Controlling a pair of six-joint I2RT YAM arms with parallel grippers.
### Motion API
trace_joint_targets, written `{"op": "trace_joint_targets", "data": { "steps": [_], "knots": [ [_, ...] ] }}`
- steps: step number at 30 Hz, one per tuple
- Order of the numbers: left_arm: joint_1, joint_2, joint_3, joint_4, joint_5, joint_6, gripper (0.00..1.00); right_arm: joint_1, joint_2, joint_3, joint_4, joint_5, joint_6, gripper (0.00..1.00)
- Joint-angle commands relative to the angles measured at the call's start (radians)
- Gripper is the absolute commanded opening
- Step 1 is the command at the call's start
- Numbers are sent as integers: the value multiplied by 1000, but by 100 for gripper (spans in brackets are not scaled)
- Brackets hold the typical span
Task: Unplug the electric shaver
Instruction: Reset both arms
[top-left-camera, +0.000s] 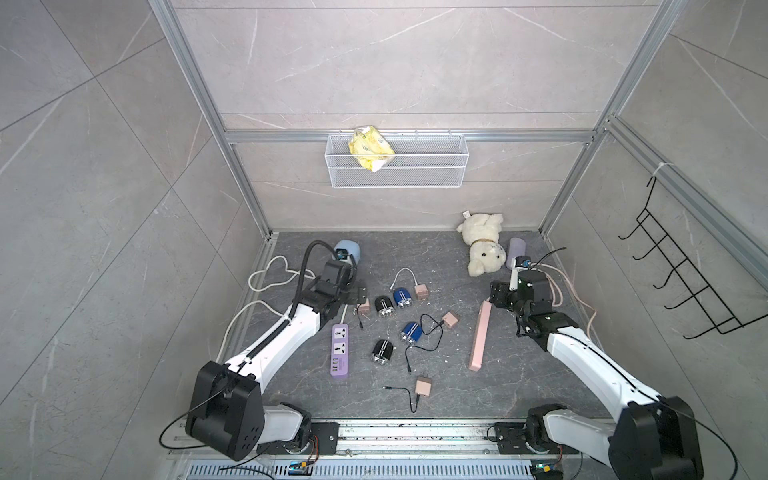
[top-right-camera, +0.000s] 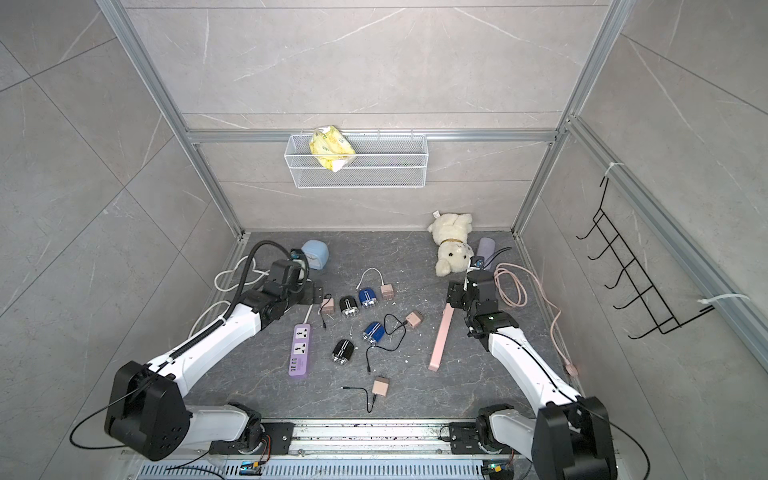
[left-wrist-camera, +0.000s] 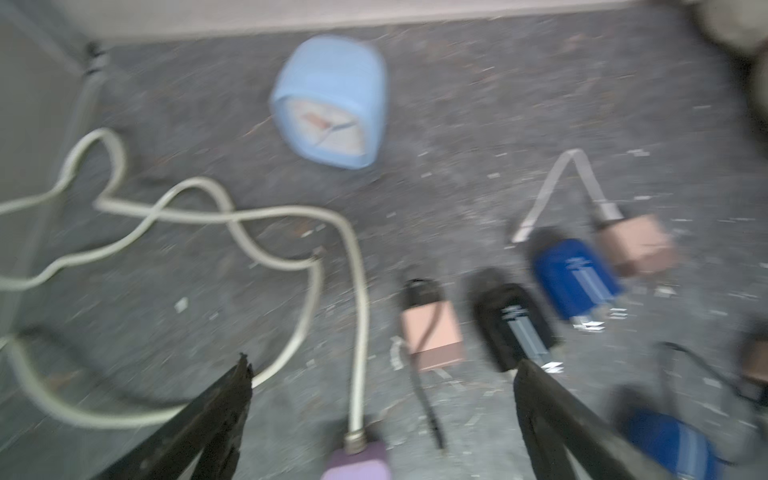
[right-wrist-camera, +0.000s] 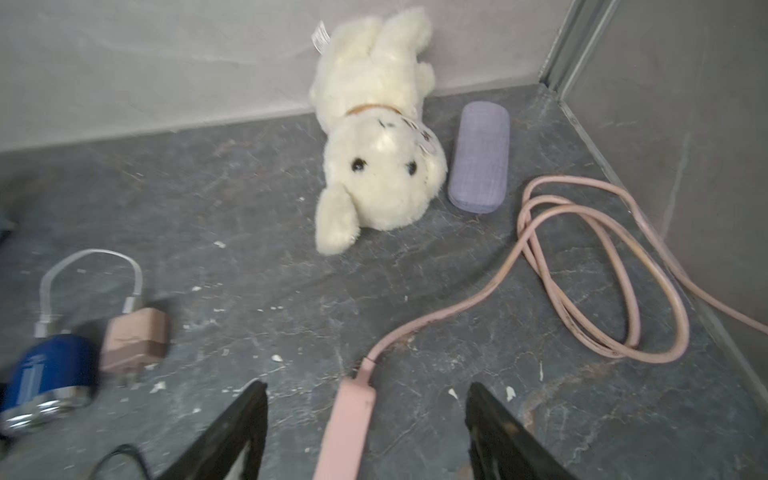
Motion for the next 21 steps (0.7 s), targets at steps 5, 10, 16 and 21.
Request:
{"op": "trace_joint_targets", "data": {
  "steps": [5,10,16,21],
  "knots": [
    [100,-104,-307,500,-357,128,100,-24,115,-88,282,137,-128,79],
    [222,-6,-366,677,-201,141,100,-76,180,-135,404,27,-118,79],
    [276,117,-412,854,-90,207,99,-93,233,-147,468,-38,-112,79],
    [356,169,-468,1015,89,205,99,-92,262,-248,715,-105,-123,79]
  ]
}}
